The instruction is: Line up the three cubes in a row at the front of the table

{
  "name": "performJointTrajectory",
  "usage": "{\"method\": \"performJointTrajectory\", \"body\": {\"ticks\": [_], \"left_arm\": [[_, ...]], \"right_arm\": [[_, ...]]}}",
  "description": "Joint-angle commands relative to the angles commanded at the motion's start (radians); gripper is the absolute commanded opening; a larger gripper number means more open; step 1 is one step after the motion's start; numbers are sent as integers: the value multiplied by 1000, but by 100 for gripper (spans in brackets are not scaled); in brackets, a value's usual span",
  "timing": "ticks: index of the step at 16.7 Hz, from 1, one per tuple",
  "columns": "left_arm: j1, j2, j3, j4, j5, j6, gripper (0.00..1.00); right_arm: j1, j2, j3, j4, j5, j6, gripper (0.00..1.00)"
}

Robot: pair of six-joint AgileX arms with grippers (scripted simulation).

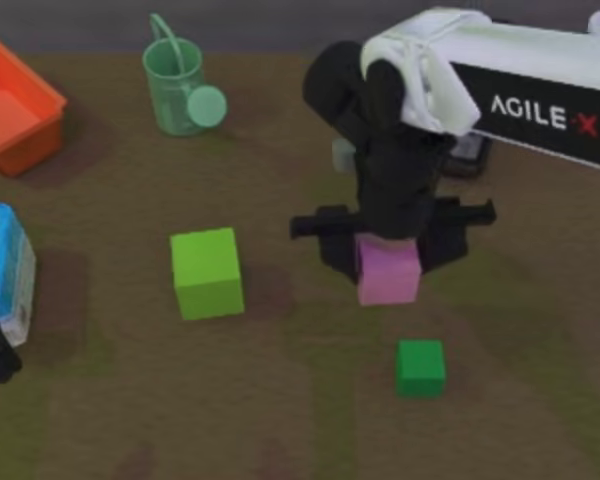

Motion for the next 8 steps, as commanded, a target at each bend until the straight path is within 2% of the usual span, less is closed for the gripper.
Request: {"method": "performJointTrajectory", "body": {"ticks": [4,8], "left_arm": [[0,0,0,0,0,0,100],[0,0,0,0,0,0,100]], "right_arm": [[127,-81,-99,17,3,193,0],[162,-108,-126,24,5,236,0]]}}
